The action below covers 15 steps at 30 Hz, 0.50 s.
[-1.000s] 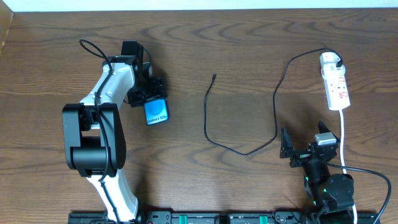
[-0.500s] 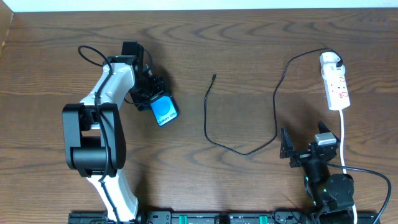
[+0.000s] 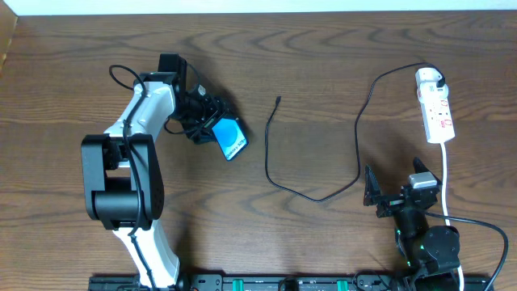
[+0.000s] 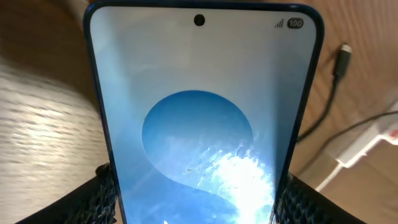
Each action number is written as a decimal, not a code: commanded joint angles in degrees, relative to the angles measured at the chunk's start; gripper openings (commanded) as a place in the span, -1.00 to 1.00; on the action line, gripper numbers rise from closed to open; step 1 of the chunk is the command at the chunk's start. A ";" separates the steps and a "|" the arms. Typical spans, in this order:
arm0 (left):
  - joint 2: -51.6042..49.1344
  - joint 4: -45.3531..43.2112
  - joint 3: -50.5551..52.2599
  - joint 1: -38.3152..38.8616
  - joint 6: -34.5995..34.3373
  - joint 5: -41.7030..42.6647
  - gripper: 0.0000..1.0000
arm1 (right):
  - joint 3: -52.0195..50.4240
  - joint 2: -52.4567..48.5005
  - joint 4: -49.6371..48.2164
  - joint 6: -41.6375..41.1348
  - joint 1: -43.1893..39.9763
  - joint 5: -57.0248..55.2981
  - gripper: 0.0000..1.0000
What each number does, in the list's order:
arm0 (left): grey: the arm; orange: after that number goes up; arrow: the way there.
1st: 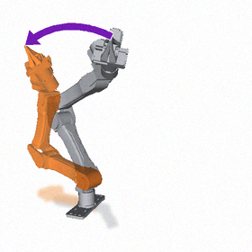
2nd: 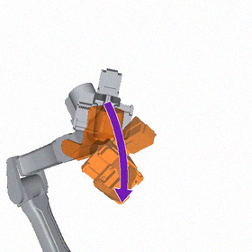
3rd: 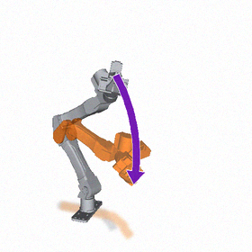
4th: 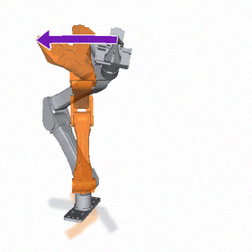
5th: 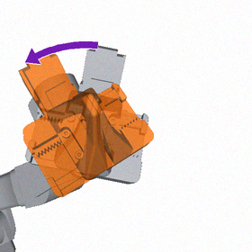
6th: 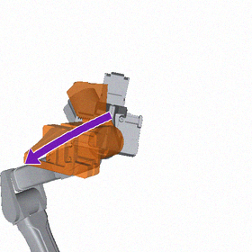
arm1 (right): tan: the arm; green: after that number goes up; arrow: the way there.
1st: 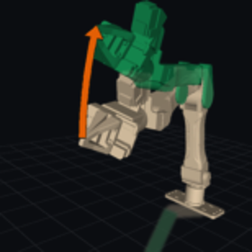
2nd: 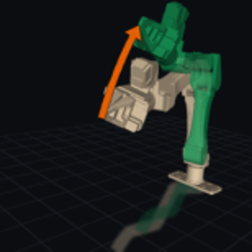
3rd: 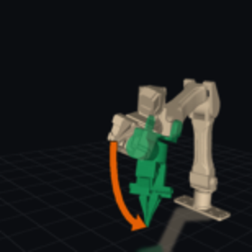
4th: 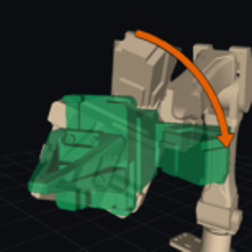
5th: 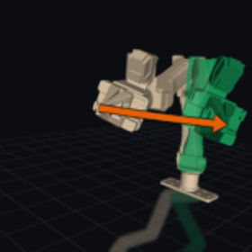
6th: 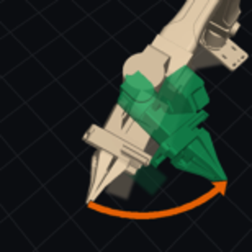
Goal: Plug charger to phone and switch on socket
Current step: 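Lift the phone upright with the left gripper and carry it rightward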
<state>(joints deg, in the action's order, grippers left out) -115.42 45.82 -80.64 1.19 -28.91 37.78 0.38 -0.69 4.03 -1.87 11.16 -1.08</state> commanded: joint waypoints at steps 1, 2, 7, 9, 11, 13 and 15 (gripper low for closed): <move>1.84 -0.02 -0.92 -0.09 -5.11 7.43 0.25 | -0.07 0.37 0.26 0.46 0.83 -0.07 0.99; 1.84 -0.02 -0.92 -0.09 -5.73 8.68 0.25 | -0.07 0.37 0.26 0.44 0.83 -0.07 0.98; 1.84 -0.04 -0.92 -0.09 -9.68 14.75 0.25 | -0.07 0.37 0.26 0.46 0.83 -0.07 0.98; 1.84 -0.02 -0.92 -0.09 -11.80 16.61 0.25 | -0.07 0.37 0.26 0.46 0.83 -0.07 0.99; 1.86 -0.02 -0.92 -0.09 -13.79 18.14 0.26 | -0.07 0.37 0.26 0.46 0.83 -0.07 0.99; 1.84 -0.02 -0.92 -0.09 -15.52 20.28 0.25 | -0.07 0.37 0.26 0.46 0.83 -0.07 0.99; 1.84 -0.02 -0.92 -0.09 -16.70 22.32 0.25 | -0.07 0.37 0.26 0.44 0.83 -0.07 0.99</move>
<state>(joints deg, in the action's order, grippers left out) -115.42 45.80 -80.64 1.19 -41.58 53.06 0.38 -0.69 4.03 -1.87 11.16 -1.08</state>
